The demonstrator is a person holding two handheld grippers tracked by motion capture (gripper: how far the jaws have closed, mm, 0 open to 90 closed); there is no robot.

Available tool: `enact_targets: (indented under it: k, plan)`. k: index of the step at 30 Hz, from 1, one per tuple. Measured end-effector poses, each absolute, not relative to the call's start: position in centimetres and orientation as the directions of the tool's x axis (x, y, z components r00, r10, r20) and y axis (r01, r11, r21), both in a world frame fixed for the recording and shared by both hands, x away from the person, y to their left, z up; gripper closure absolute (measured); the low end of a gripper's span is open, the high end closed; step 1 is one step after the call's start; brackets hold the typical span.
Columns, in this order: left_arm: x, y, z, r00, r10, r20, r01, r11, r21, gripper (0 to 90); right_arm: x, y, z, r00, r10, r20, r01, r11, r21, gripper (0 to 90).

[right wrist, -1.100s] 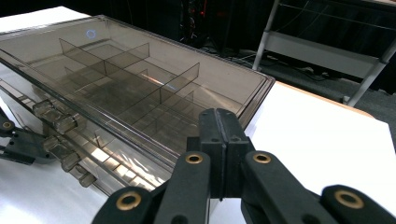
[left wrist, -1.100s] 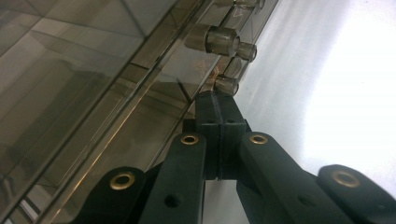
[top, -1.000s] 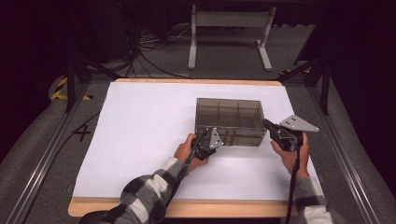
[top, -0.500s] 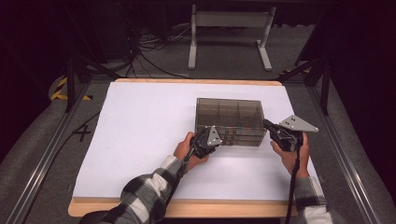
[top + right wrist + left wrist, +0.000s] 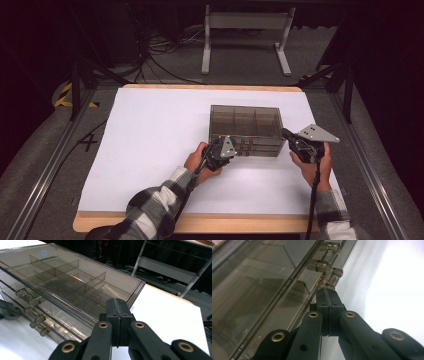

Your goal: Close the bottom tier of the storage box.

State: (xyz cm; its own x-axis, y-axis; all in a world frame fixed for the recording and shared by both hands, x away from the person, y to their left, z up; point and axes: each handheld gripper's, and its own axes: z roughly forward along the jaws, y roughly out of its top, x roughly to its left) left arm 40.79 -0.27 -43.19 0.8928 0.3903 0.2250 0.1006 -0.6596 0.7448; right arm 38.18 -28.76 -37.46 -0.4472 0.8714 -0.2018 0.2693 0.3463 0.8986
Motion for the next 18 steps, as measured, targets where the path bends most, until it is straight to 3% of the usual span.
enact_targets:
  k: [18]
  plan:
    - [39.8, 3.1, -41.5, 0.878, 0.422, 0.228, 0.098, -0.623, 0.776, 89.5, 36.8, -28.4, -36.9, -0.505, 0.832, -0.231, 0.244, 0.394, 0.886, 88.5]
